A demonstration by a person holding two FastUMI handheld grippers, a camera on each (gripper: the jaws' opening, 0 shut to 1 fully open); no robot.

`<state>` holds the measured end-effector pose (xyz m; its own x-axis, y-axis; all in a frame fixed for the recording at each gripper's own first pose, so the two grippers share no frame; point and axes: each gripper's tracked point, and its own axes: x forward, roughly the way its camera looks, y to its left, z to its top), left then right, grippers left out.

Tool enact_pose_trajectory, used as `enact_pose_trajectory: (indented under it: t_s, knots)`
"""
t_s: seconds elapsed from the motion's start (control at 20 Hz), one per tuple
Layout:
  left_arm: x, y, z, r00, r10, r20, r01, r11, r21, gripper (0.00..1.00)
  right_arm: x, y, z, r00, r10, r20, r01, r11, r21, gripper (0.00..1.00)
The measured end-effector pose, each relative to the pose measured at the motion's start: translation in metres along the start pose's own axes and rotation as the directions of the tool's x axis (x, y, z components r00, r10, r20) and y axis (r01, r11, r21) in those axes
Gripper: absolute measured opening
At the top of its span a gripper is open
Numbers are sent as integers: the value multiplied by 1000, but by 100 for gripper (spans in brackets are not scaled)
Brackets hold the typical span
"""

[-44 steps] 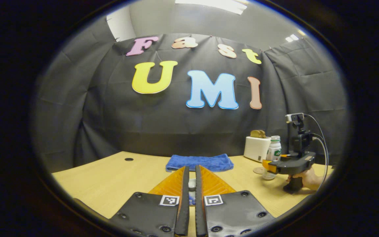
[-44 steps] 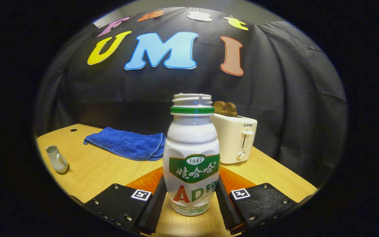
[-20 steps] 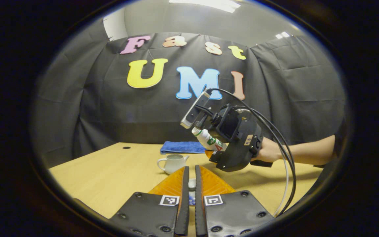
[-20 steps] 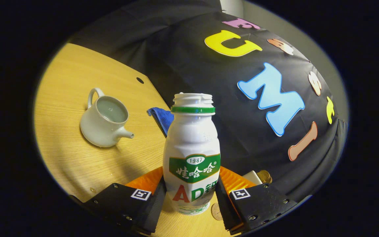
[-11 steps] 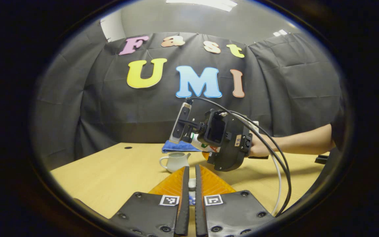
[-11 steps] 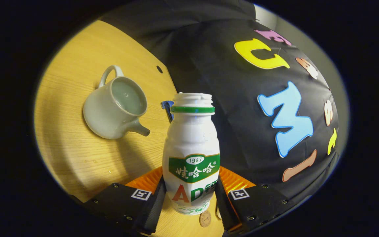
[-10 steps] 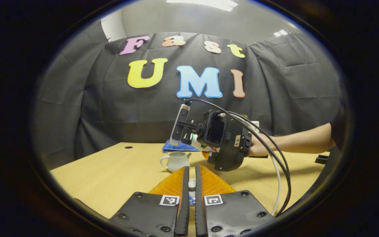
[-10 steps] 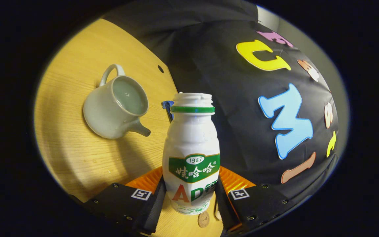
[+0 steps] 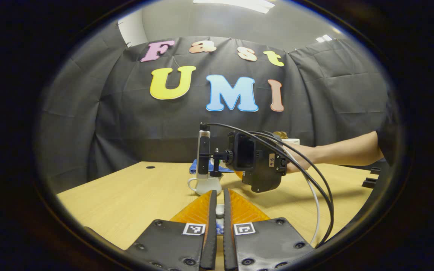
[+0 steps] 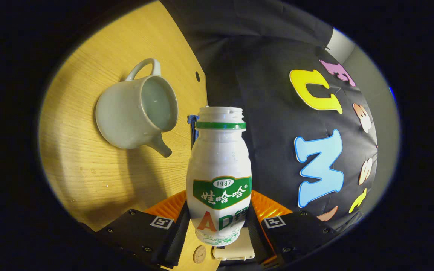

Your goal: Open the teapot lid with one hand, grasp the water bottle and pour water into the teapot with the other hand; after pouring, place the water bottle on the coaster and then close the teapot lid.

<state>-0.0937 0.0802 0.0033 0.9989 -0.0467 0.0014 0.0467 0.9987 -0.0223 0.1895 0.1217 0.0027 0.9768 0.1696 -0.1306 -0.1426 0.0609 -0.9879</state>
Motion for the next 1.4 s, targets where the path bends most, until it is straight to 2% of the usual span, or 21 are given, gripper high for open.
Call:
enact_pose_trajectory:
  t_s: [0.65, 0.75, 0.8, 0.95, 1.0, 1.05, 1.1, 1.15, 1.2, 1.4]
  knots:
    - [-6, 0, 8, 1000, 14, 19, -15, 999, 44, 18, 7, -19, 12, 997, -54, 55, 66, 970, -234, 72]
    - [-6, -1, 8, 1000, 15, 20, -16, 999, 49, 18, 8, -21, 14, 996, -58, 61, 71, 964, -256, 72]
    - [-6, -1, 6, 1000, 14, 17, -14, 999, 51, 14, 7, -23, 14, 996, -60, 64, 75, 961, -268, 72]
    - [-6, -1, 8, 1000, 14, 20, -15, 999, 51, 14, 8, -28, 17, 994, -76, 76, 95, 949, -300, 72]
    - [-6, -1, 8, 1000, 14, 20, -15, 999, 51, 18, 7, -28, 17, 994, -79, 78, 99, 947, -305, 72]
    - [-6, -1, 9, 1000, 15, 20, -16, 999, 50, 18, 8, -29, 17, 994, -83, 78, 103, 945, -311, 72]
    - [-6, -1, 7, 1000, 14, 16, -15, 999, 51, 14, 8, -30, 18, 993, -88, 82, 110, 942, -318, 72]
    - [-6, -1, 6, 1000, 15, 15, -15, 999, 51, 18, 8, -32, 18, 992, -92, 83, 114, 939, -324, 72]
    - [-7, -1, 6, 1000, 15, 14, -16, 999, 52, 14, 9, -33, 18, 992, -95, 86, 118, 937, -330, 72]
    - [-6, 0, 7, 1000, 16, 16, -17, 998, 54, 14, 10, -36, 17, 990, -107, 89, 132, 926, -353, 72]
